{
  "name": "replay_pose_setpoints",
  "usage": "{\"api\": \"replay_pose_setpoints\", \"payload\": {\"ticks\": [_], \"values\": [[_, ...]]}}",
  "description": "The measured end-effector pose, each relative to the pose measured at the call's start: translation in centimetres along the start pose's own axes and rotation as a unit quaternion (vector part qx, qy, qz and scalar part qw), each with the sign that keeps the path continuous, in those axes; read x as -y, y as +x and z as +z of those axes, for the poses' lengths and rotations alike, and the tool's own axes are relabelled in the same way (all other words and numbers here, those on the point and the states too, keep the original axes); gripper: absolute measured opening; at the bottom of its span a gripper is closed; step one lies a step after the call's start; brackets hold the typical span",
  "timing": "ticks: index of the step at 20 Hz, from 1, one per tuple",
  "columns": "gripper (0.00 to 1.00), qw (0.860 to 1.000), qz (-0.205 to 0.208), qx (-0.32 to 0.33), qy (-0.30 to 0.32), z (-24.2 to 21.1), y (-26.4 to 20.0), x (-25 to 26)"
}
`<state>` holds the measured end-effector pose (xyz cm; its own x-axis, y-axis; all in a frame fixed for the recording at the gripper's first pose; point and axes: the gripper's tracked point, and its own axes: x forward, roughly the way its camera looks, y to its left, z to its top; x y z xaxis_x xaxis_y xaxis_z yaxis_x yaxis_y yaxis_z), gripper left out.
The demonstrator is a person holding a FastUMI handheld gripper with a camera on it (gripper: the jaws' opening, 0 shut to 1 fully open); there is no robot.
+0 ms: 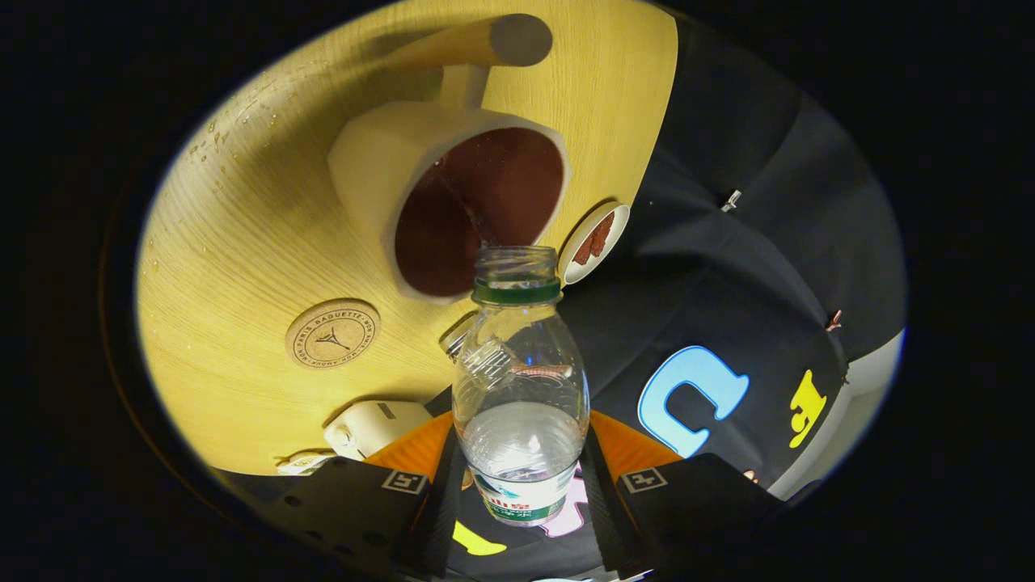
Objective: Take the bottle from table, then pour the juice into the cup, finally place the bottle on the coaster
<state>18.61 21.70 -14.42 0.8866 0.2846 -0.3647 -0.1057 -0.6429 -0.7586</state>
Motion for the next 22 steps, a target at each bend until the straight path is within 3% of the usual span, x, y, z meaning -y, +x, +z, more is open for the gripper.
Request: {"api": "replay_pose_setpoints", "payload": {"ticks": [8,22], "values": [[0.71,0.999,-0.007,0.010,-0.037,0.7,-0.2,0.5],[0.71,1.000,-0.009,0.007,-0.015,1.1,-1.4,-0.5]]}}
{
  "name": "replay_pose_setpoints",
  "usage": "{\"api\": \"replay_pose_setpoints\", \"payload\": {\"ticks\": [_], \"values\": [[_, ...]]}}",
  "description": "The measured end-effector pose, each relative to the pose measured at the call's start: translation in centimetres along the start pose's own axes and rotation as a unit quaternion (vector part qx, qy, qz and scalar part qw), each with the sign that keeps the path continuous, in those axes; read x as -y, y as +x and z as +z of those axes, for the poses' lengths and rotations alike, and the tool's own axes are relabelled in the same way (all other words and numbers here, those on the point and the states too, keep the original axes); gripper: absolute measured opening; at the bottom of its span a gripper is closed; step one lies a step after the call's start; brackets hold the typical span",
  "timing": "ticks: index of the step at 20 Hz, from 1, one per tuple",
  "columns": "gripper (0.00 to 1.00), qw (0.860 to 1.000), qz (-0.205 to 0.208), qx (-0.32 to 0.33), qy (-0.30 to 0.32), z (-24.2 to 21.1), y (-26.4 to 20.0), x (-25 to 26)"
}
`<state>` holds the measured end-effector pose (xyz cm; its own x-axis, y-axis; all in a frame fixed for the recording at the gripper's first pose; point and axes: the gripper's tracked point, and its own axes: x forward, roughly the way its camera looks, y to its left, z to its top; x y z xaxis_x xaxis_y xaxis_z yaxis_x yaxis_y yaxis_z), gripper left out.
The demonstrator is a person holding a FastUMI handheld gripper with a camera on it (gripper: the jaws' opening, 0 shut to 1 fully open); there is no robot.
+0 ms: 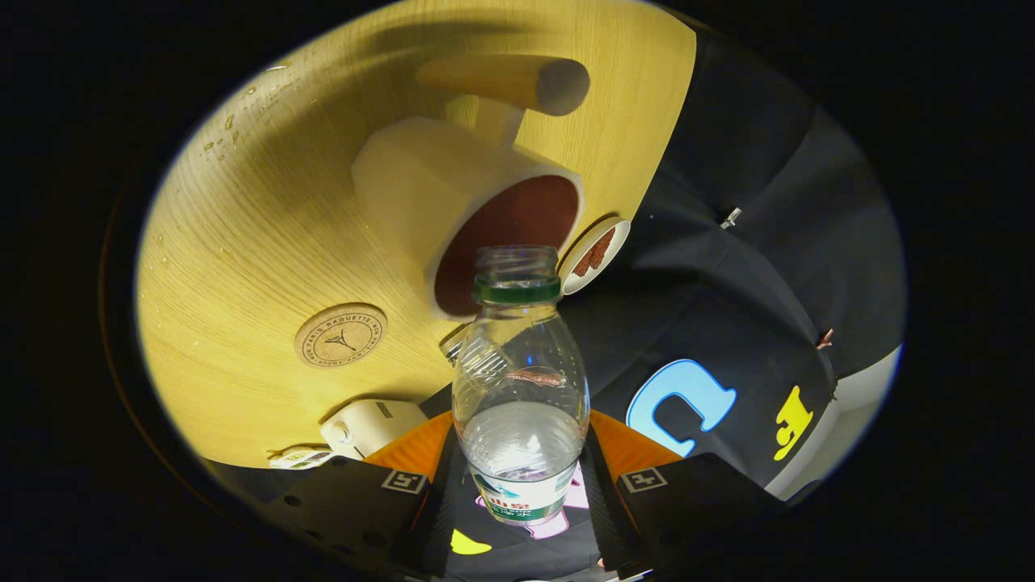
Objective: Take the bottle from table, then pour the juice into the cup, finally place the bottle on the coaster
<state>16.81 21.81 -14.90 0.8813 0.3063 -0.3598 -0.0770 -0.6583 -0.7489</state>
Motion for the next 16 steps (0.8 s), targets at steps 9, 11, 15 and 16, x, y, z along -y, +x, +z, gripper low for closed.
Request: {"api": "replay_pose_setpoints", "payload": {"ticks": [9,11,15,16], "values": [[0.71,0.965,0.055,-0.032,0.256,-1.3,-2.2,-3.8],[0.72,0.939,0.061,-0.034,0.338,-1.9,-2.8,-3.8],[0.72,0.868,0.069,-0.029,0.491,-3.3,-3.9,-3.8],[0.72,0.848,0.068,-0.027,0.525,-3.8,-4.2,-3.8]]}}
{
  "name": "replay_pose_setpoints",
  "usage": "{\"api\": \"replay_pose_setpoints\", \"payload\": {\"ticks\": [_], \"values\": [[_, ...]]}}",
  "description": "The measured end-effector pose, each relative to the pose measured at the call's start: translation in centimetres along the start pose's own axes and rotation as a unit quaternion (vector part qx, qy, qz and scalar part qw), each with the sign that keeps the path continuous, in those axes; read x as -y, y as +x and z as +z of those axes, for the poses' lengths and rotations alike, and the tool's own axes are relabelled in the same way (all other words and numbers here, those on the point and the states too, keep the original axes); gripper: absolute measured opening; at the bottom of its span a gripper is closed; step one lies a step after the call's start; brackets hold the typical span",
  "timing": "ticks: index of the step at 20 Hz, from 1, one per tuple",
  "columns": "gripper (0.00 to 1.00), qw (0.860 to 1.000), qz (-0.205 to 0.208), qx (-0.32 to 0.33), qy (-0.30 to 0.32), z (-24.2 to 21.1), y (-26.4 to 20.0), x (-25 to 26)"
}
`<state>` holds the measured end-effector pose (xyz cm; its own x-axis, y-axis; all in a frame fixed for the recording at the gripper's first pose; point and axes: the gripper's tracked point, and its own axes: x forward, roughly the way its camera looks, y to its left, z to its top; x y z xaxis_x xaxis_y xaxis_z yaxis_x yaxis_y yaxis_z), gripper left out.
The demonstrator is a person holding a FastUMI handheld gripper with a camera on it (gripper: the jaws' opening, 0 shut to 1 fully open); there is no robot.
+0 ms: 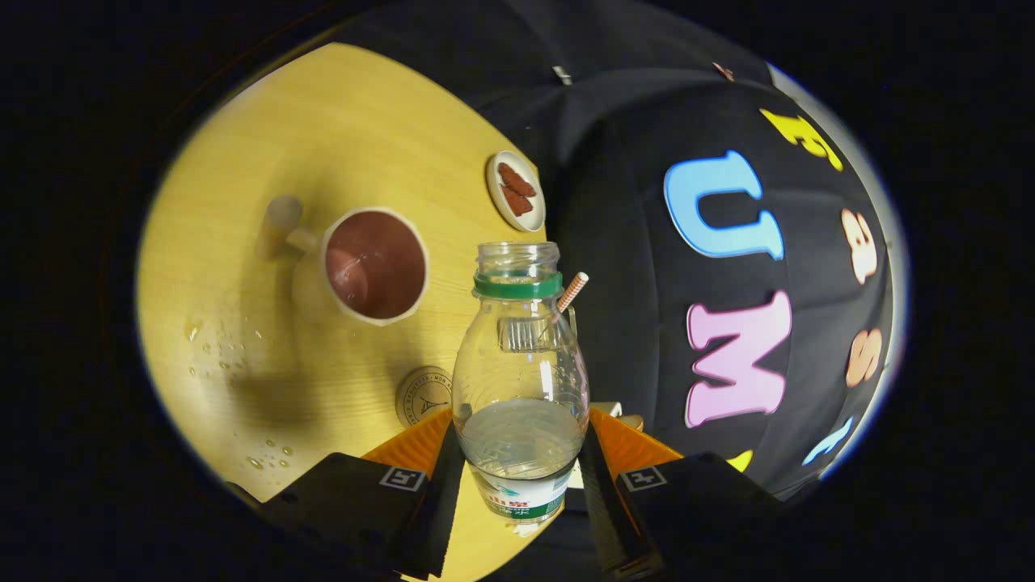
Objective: Take the bottle from table, then pour the juice into the cup, finally place the bottle on the coaster
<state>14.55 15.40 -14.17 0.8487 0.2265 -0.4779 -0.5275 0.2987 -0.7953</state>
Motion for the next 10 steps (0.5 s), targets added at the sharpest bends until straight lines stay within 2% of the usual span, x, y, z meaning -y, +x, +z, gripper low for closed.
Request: {"api": "replay_pose_setpoints", "payload": {"ticks": [3,5,7,10], "values": [[0.72,0.995,0.016,0.013,0.100,-0.8,0.2,1.0],[0.72,0.984,0.026,0.033,0.174,-1.2,0.2,1.7],[0.72,0.967,0.022,0.056,0.246,-1.4,0.2,3.5],[0.72,0.932,0.046,0.096,0.346,-1.0,0.8,4.1]]}}
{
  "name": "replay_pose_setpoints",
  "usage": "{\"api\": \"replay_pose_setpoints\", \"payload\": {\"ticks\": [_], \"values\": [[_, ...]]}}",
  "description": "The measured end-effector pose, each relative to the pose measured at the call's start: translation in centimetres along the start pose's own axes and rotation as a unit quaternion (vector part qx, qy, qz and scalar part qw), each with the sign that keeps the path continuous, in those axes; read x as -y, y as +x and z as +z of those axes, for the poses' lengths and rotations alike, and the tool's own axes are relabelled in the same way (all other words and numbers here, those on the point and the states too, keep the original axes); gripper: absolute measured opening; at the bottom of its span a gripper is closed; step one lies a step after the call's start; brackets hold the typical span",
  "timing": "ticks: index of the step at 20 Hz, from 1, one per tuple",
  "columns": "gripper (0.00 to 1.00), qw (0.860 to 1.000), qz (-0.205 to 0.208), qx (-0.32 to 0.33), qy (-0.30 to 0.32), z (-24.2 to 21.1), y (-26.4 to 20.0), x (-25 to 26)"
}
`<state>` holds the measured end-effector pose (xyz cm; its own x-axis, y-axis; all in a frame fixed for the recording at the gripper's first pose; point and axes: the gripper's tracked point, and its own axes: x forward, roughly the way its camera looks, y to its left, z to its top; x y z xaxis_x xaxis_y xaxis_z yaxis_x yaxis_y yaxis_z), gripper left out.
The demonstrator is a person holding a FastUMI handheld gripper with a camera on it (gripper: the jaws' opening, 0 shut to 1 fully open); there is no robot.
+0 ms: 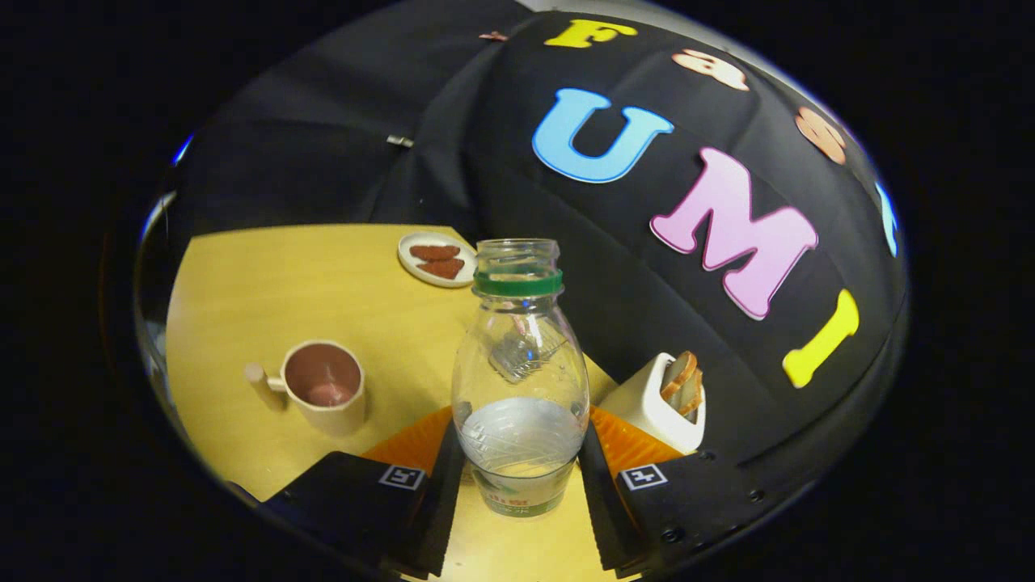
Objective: Take the bottle from table, then pour the juice into the cup, finally place the bottle on the coaster
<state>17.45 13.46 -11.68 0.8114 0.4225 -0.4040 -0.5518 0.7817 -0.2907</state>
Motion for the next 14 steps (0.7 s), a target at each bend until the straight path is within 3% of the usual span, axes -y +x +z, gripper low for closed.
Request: {"api": "replay_pose_setpoints", "payload": {"ticks": [4,7,14], "values": [[0.72,0.994,0.013,0.066,0.089,2.1,0.6,0.7],[0.72,0.984,0.036,0.082,0.153,1.7,2.2,-0.1],[0.73,0.975,0.024,0.079,0.207,-1.9,5.9,-0.1]]}}
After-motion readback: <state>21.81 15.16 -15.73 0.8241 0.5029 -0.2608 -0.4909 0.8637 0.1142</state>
